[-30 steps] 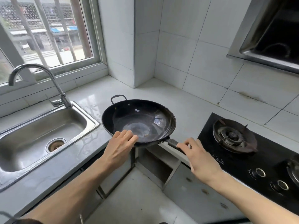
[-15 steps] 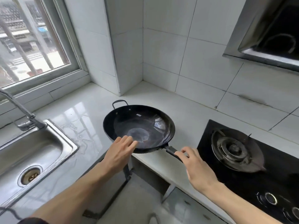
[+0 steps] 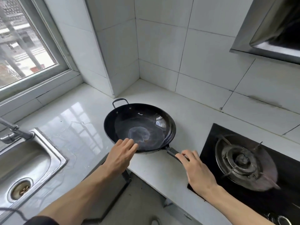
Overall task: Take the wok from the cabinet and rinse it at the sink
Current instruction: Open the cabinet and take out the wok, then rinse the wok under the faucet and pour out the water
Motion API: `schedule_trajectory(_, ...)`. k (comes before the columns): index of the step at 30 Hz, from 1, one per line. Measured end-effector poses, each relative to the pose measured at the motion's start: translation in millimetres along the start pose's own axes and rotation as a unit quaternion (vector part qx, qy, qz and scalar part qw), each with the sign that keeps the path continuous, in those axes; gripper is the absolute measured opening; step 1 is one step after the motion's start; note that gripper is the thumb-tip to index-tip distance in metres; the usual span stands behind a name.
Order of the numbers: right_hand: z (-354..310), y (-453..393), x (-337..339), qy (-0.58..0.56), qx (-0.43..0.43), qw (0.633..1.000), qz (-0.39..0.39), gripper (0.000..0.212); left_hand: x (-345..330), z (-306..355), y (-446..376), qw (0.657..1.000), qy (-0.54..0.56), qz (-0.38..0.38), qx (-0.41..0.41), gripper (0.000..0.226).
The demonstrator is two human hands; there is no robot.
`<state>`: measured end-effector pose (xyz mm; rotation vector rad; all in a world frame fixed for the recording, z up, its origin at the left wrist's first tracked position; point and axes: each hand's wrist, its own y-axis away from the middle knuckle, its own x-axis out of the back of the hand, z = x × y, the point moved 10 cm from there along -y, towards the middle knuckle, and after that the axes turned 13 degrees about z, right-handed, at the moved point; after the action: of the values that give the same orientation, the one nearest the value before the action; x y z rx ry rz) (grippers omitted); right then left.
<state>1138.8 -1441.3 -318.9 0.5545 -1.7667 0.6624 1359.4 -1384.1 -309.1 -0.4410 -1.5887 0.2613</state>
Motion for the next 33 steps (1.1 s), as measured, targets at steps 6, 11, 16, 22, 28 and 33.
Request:
schedule_trajectory(6, -3, -5, -16, 0.027, -0.01, 1.0, 0.007, 0.091, -22, -8, 5, 1.0, 0.0, -0.007, -0.006, 0.038)
schedule_trajectory(11, -11, 2, -31, 0.04, -0.029, 0.999, 0.013, 0.087, -42, -10, 24, 0.999, 0.005, -0.041, -0.007, 0.042)
schedule_trajectory(16, -12, 8, -41, 0.056, -0.052, 0.997, 0.014, 0.085, -42, -10, 28, 0.999, 0.027, -0.044, 0.011, 0.041)
schedule_trajectory(22, -19, 18, -47, 0.079, -0.082, 0.993, 0.015, 0.08, -43, -7, 46, 0.994, 0.094, -0.046, 0.013, 0.032)
schedule_trajectory(28, -45, 14, -38, 0.1, -0.086, 0.99, 0.039, 0.057, -21, -22, 83, 0.991, 0.123, -0.009, 0.053, 0.029)
schedule_trajectory(33, -92, 16, -63, 0.051, -0.034, 0.998, 0.027, 0.052, -32, -40, 141, 0.985, 0.111, -0.067, 0.116, 0.029)
